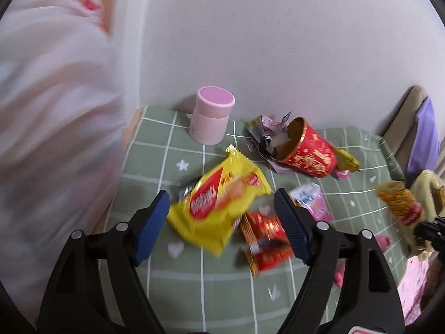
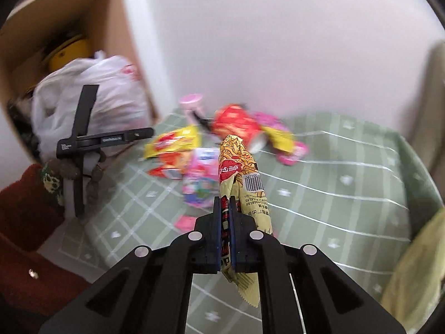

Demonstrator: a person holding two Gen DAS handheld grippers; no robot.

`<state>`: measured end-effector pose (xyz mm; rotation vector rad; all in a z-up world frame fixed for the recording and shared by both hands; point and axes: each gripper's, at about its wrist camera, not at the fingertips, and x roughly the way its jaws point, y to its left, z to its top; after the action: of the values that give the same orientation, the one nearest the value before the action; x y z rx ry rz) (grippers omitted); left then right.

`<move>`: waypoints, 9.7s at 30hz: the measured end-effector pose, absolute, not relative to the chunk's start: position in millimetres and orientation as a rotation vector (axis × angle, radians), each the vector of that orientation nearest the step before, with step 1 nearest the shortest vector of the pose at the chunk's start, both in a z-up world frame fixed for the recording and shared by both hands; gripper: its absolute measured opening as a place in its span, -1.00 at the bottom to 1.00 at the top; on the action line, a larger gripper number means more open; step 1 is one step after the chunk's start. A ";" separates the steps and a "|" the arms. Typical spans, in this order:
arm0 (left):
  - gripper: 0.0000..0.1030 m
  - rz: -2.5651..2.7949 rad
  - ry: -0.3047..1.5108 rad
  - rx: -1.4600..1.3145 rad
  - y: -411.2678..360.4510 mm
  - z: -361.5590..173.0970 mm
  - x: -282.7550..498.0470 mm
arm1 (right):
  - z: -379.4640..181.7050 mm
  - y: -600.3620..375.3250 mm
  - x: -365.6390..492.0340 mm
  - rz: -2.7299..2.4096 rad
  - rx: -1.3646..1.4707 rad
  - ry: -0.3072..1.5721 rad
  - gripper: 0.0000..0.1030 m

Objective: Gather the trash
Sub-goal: 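Grasp the gold snack stick with the right tool while the left tool grasps the yellow wafer pack, then carry the wafer pack and snack stick with both tools to the yellow bag, then open both tools to drop the snacks into the yellow bag, then move both open tools back over the table, then grasp the pink-yellow candy wrapper with the right tool while the left tool grasps the red cup, then carry the red cup and pink-yellow wrapper with both tools to the yellow bag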

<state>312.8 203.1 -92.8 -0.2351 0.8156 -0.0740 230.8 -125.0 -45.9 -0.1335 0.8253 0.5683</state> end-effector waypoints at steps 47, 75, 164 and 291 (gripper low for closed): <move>-0.58 -0.179 0.864 -0.216 141.5 -66.7 276.0 | -123.9 -175.0 229.7 0.347 -0.195 0.931 0.04; -0.58 -0.743 0.518 -0.143 -1.9 82.2 291.2 | 90.9 -256.1 163.5 0.013 -0.117 0.530 -0.45; 0.20 -0.346 0.714 -0.191 10.7 -8.8 305.5 | 14.7 -297.6 197.0 0.180 0.052 0.613 0.17; 0.10 -1.197 0.810 -0.104 -230.2 49.6 292.8 | 99.9 -388.9 108.5 -0.184 0.068 0.431 -0.51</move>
<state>292.8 -230.2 49.6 -0.1041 0.8100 -1.1969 108.5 -388.9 99.9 0.0685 0.4309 -0.1835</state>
